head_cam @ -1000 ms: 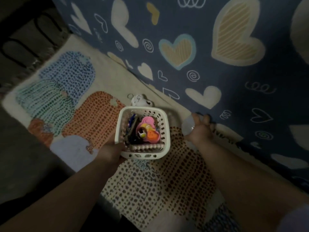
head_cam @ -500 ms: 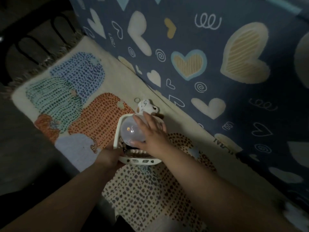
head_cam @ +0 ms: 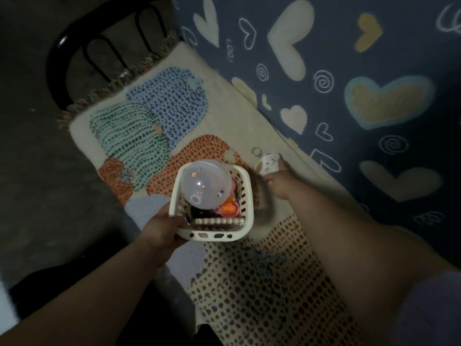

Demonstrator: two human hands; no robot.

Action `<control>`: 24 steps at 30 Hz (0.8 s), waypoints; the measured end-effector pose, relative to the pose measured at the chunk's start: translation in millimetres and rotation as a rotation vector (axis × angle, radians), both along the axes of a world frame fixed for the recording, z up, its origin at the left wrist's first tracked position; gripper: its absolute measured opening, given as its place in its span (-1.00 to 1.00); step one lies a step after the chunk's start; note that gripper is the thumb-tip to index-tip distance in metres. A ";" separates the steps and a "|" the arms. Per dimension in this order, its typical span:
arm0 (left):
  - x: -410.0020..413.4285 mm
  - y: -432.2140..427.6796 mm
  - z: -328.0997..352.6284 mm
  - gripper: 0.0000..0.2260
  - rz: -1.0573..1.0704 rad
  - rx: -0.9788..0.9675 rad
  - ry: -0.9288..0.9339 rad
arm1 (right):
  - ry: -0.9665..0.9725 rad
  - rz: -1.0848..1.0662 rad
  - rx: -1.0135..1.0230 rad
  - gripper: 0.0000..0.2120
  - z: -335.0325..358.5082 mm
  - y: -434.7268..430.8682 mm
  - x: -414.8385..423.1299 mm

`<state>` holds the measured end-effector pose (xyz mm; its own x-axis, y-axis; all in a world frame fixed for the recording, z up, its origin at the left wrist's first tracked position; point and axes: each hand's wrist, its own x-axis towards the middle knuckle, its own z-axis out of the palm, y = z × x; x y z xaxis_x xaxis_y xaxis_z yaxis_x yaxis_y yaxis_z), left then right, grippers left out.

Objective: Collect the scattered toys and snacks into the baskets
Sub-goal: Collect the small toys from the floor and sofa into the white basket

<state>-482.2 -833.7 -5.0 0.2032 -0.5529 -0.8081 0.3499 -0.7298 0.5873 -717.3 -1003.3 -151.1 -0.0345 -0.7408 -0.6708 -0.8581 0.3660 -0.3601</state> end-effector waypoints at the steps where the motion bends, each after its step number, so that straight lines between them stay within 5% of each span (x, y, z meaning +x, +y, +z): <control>1: 6.3 -0.1 -3.0 -0.57 0.012 0.000 0.003 | 0.015 -0.067 -0.024 -0.52 3.2 9.7 4.4; 7: 18.2 -4.1 -9.6 -0.55 0.028 0.020 0.017 | -0.048 -0.248 -0.087 -0.72 28.6 48.7 4.8; 10: 14.4 -10.0 0.0 -0.56 0.025 0.022 0.018 | -0.172 -0.285 -0.275 -0.85 58.1 53.8 2.9; 15: 3.8 -22.2 23.7 -0.52 0.010 0.035 0.023 | -0.412 -0.289 -0.382 -0.61 146.7 63.7 1.1; 20: -18.6 -31.3 56.6 -0.53 -0.095 0.018 0.001 | -0.518 -0.003 -0.287 -0.66 230.0 83.1 -5.1; 24: -51.1 -38.2 82.0 -0.61 -0.155 0.013 0.039 | -0.242 0.399 -0.382 -0.81 241.8 103.3 -9.1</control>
<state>-533.4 -871.9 77.0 0.0846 -0.5642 -0.8213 0.2547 -0.7846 0.5653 -726.4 -900.0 90.7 0.4158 -0.8553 -0.3091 -0.7799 -0.1605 -0.6050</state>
